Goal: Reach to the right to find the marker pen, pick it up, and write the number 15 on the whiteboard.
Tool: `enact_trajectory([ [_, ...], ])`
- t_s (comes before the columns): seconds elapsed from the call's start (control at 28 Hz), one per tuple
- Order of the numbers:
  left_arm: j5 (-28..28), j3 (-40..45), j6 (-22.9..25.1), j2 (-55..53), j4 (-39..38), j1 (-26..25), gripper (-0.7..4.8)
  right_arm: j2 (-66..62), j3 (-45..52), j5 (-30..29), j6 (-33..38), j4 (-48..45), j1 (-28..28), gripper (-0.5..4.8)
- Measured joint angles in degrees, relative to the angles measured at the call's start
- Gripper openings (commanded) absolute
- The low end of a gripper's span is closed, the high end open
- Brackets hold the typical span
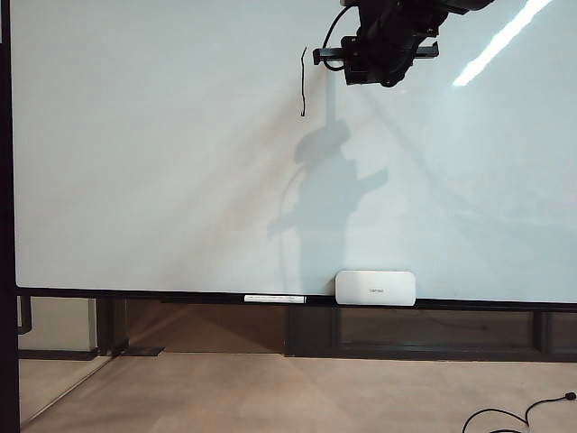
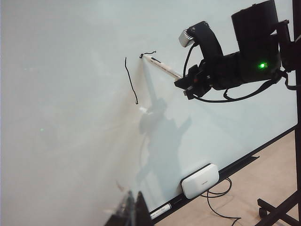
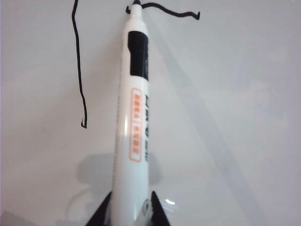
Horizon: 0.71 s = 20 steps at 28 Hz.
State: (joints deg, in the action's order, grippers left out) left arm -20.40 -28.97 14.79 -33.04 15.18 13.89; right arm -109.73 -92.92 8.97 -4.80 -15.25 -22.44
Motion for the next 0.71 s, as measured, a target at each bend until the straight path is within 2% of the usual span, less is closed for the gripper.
enact_trajectory([
  [0.71, 0.00, 0.00, 0.00, 0.02, -0.02, 0.00, -0.05, -2.60, 0.00, 0.46, 1.33, 5.97, -0.04, -0.02],
])
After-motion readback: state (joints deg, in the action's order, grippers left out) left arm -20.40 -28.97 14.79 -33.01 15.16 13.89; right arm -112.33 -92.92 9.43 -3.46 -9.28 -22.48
